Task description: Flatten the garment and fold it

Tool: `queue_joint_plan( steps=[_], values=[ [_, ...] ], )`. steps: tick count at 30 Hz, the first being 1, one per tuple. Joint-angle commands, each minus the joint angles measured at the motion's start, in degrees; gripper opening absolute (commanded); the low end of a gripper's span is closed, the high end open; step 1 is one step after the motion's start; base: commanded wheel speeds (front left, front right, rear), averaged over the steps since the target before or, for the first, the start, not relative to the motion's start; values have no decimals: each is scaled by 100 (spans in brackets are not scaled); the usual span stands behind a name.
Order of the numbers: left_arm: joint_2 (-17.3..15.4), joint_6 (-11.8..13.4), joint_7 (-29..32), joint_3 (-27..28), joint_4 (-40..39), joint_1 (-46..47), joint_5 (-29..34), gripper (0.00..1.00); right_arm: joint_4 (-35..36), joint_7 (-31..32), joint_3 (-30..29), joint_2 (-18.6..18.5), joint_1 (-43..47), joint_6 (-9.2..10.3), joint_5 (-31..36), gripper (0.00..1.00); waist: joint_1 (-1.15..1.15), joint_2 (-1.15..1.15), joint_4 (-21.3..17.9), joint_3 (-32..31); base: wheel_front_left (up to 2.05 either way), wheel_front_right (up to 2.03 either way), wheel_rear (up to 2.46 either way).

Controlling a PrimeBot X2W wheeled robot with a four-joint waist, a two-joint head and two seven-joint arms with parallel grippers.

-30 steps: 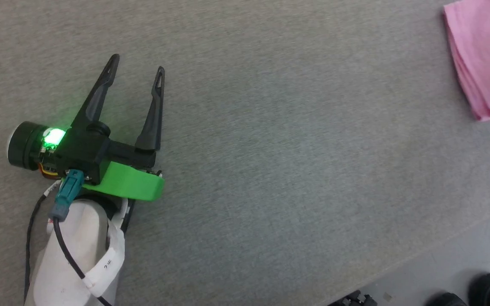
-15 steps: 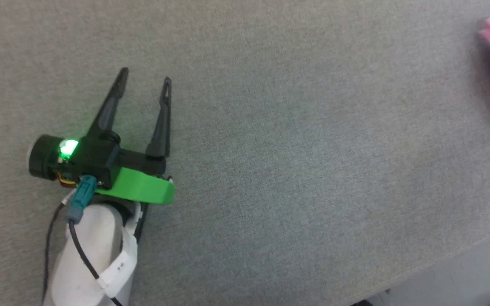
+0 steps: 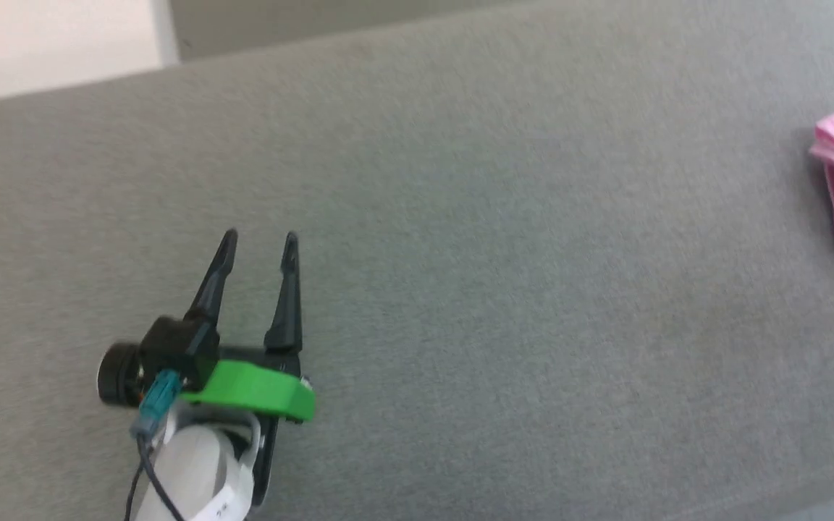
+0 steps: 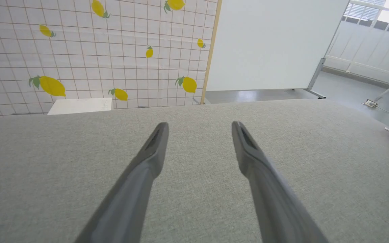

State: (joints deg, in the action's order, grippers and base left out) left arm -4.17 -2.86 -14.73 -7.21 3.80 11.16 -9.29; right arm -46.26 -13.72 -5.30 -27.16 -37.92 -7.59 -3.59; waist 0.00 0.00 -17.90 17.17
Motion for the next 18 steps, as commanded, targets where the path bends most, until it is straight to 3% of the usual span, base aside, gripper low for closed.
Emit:
queue_joint_plan(
  steps=[1, 9, 11, 18],
  values=[
    [24, 41, -25, 56, -8, -178, -88, 100, 349, -58, 52, 98, 317, 10, -199, 100, 0, 0, 682, -904, 0, 0, 0],
    [95, -35, -26, 87, 112, -657, -173, 100, 2632, 64, -147, 770, 2096, 10, -732, 100, 0, 0, 1215, -1498, 0, 0, 0],
    [113, -51, -26, 74, 268, -794, -265, 100, 3514, 187, -285, 1311, 2816, 10, -730, 100, 0, 0, 1440, -1733, 0, 0, 0],
    [124, 0, -27, 11, 482, -949, -246, 100, 4238, 297, -134, 1920, 3614, 10, -566, 100, 0, 0, 1673, -1953, 0, 0, 0]
  ],
)
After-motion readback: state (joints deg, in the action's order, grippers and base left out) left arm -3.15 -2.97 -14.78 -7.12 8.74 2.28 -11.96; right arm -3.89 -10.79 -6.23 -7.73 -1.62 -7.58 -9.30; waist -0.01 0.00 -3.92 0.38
